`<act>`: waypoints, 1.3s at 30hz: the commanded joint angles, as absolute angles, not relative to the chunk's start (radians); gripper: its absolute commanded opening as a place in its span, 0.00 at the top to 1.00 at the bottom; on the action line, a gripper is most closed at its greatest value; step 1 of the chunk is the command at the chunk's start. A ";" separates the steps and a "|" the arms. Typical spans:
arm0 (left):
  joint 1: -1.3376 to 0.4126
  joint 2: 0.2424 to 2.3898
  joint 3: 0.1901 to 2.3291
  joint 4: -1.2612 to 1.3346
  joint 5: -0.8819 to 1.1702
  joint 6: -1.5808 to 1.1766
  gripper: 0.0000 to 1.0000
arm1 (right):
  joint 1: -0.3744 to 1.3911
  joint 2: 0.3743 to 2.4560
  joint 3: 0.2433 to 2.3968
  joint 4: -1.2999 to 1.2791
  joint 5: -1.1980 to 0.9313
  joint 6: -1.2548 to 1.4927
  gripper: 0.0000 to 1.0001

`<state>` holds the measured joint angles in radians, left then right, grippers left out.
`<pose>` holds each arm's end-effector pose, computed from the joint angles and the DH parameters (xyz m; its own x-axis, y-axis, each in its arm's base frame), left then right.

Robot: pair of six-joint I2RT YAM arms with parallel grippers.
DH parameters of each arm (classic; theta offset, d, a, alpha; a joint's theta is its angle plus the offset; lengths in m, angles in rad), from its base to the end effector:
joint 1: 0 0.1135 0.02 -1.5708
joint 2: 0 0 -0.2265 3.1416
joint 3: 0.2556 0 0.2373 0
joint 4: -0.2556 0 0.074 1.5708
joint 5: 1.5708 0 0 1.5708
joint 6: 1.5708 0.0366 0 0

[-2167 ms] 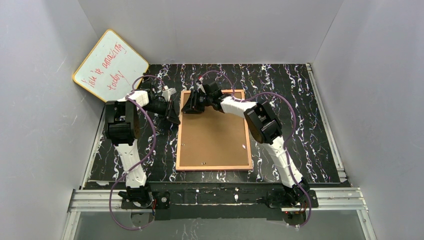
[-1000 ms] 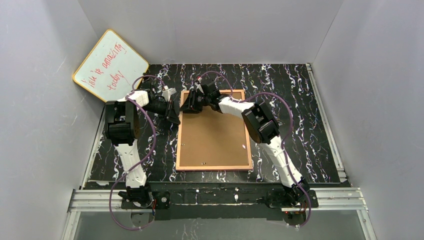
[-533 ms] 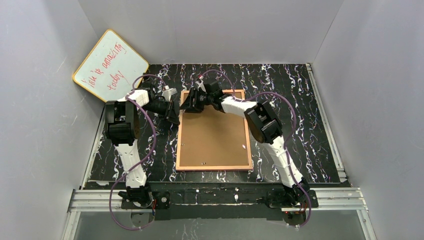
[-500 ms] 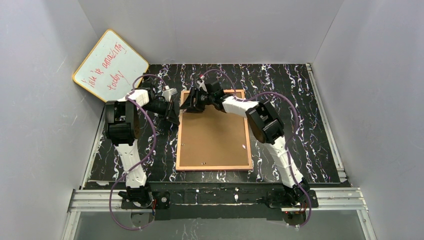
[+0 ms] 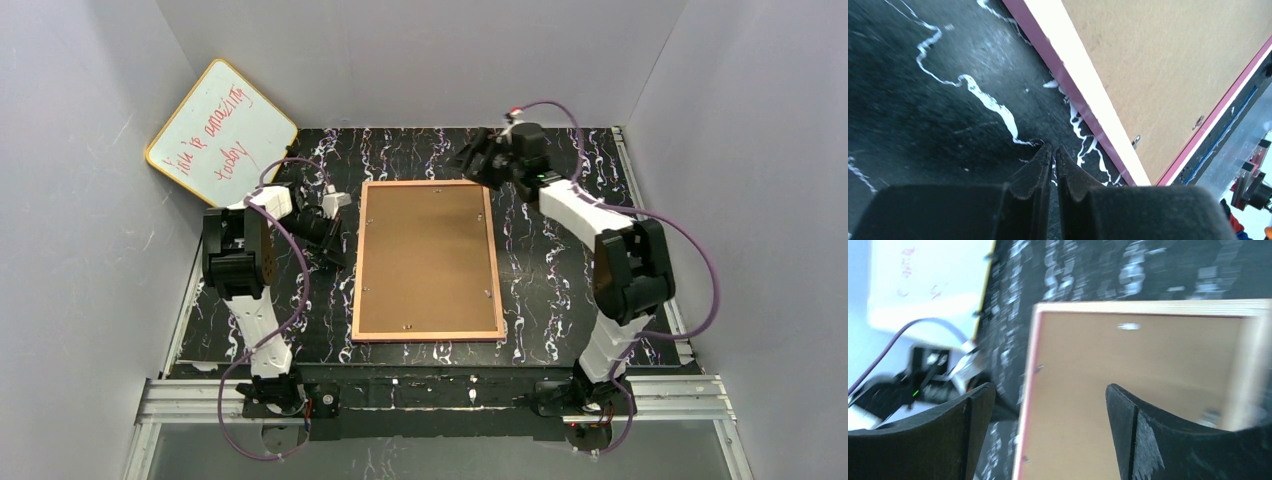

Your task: Put the photo into the frame

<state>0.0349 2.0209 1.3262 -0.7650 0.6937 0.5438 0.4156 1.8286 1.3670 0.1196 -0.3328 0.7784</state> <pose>0.3453 -0.0114 0.1150 -0.8272 0.3692 -0.4237 0.5516 0.6776 -0.4864 0.3724 0.1774 0.2476 -0.6841 0.4235 -0.5939 -0.2568 0.6223 0.7395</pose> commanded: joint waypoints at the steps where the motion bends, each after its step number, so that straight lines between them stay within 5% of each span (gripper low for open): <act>1: 0.016 1.980 1.254 -0.768 0.598 0.612 0.92 | 0.322 1.759 1.267 -0.024 -0.171 0.688 0.10; 17: -0.118 1.933 1.165 -0.726 0.565 0.623 0.92 | 0.245 2.019 1.322 -0.022 -0.358 0.739 0.09; 24: -0.191 1.917 1.142 -0.727 0.569 0.630 0.92 | 0.350 2.232 1.602 -0.047 -0.436 0.782 0.12; 27: -0.276 1.927 1.137 -0.725 0.595 0.604 0.90 | 0.433 2.370 1.885 -0.135 -0.463 0.769 0.12; 33: -0.423 1.907 1.141 -0.846 0.671 0.672 0.69 | 0.449 2.486 2.224 -0.306 -0.420 0.717 0.01; 35: -0.415 1.889 1.180 -0.948 0.677 0.742 0.50 | 0.413 2.425 2.181 -0.331 -0.373 0.697 0.01; 39: -0.340 1.837 1.283 -1.125 0.680 0.861 0.32 | 0.359 2.220 1.948 -0.298 -0.267 0.673 0.01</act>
